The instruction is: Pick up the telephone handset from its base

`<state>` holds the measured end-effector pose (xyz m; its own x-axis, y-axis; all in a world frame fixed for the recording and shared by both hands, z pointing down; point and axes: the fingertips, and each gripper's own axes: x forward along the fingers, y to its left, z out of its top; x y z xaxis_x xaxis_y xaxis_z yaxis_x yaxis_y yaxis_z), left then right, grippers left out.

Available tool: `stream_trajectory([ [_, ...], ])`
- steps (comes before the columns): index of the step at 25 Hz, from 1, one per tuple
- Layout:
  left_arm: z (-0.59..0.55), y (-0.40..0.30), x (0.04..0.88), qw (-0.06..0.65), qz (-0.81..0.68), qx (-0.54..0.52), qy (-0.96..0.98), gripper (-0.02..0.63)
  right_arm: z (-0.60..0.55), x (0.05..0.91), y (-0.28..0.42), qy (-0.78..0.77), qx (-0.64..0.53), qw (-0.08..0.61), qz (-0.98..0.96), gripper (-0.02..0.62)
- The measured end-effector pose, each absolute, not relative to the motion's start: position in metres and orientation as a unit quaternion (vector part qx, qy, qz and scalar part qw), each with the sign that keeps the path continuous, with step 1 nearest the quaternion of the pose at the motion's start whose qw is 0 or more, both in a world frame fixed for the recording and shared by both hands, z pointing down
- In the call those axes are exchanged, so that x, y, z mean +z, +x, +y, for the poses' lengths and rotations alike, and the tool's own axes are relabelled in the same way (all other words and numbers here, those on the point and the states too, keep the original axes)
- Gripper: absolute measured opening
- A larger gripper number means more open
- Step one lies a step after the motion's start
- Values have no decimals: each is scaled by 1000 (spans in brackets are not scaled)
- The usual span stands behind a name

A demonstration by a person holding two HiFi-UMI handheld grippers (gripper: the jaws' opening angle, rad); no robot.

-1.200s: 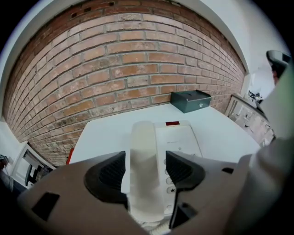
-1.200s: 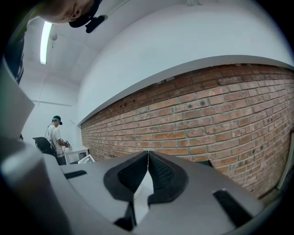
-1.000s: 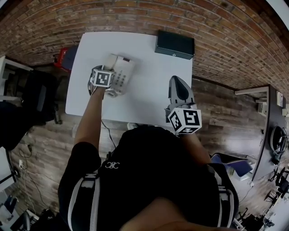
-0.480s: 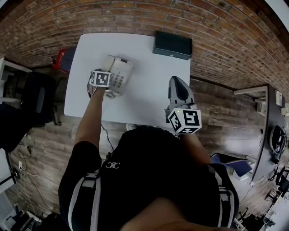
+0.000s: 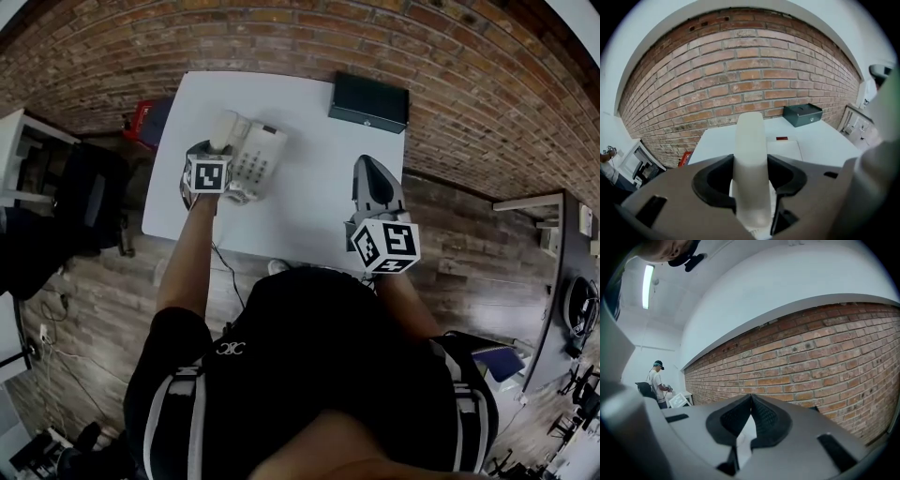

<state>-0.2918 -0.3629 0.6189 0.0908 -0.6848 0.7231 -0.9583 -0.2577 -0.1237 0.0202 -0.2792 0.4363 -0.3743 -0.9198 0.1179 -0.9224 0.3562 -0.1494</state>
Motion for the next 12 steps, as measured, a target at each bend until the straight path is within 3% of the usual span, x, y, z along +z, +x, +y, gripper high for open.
stream_trajectory([
  [12,-315,-266,489,89,-631,240,732,210,-282,409,5,531,62,-58,-843,-3],
])
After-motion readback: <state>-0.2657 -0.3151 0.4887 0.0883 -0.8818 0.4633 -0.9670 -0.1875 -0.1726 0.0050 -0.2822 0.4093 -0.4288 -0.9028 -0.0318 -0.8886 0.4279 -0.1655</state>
